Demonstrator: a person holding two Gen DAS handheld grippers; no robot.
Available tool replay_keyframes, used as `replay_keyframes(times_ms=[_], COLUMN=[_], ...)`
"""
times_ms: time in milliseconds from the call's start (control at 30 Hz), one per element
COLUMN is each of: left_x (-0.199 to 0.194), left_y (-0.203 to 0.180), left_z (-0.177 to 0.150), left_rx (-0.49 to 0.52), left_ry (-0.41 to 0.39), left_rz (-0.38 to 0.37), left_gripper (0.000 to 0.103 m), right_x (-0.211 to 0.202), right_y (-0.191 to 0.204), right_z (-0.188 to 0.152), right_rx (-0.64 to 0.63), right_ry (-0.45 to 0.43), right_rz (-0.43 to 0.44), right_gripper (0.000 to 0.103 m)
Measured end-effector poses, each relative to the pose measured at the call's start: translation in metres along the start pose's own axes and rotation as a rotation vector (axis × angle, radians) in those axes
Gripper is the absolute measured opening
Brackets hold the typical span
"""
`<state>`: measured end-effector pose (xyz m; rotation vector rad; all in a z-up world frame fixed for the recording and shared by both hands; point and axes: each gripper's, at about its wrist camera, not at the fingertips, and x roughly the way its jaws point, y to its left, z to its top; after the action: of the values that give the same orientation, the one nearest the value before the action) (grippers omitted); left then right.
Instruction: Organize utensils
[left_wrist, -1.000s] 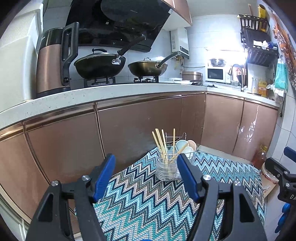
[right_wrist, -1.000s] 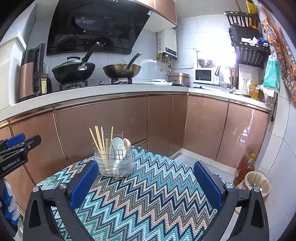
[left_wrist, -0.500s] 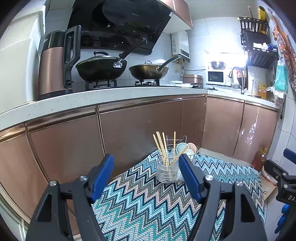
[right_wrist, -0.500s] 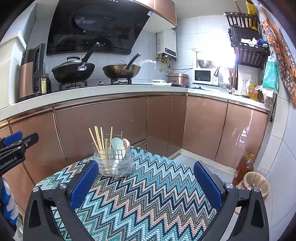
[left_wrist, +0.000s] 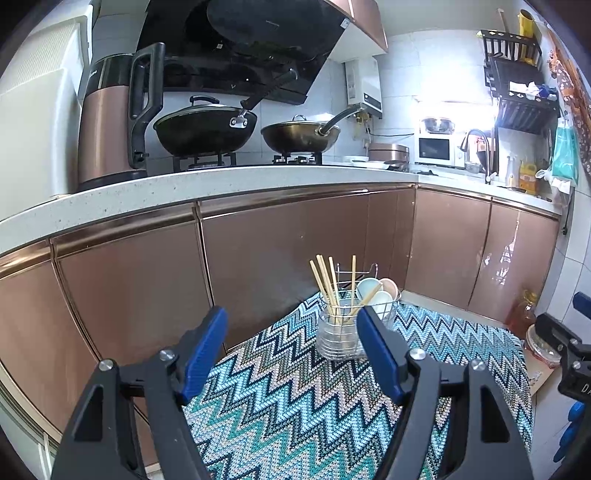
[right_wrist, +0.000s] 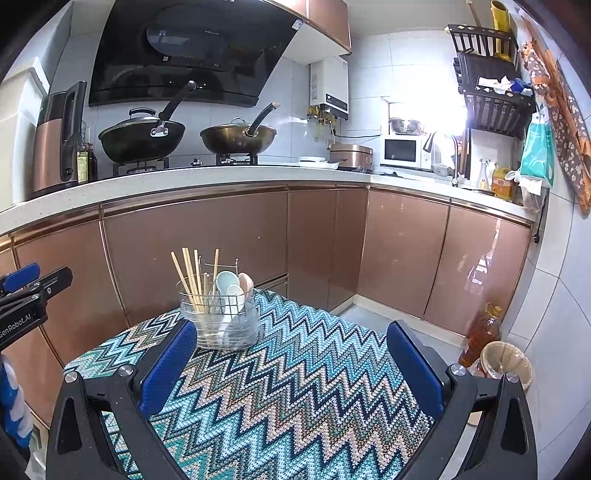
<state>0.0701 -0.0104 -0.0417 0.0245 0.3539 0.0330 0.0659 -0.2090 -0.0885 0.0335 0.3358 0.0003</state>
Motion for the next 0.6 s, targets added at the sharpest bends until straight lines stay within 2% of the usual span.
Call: replay_keyframes(times_ms=[600], left_x=[0.006], left_y=[-0.009], left_z=[-0.006], left_rx=[0.016], left_ry=[0.026], left_rz=[0.003], left_gripper=[0.071], right_x=[-0.01], right_y=[-0.014], right_z=[0.004], right_rx=[0.028], right_ry=[-0.021], right_rz=[-0.054], right_gripper=[0.103])
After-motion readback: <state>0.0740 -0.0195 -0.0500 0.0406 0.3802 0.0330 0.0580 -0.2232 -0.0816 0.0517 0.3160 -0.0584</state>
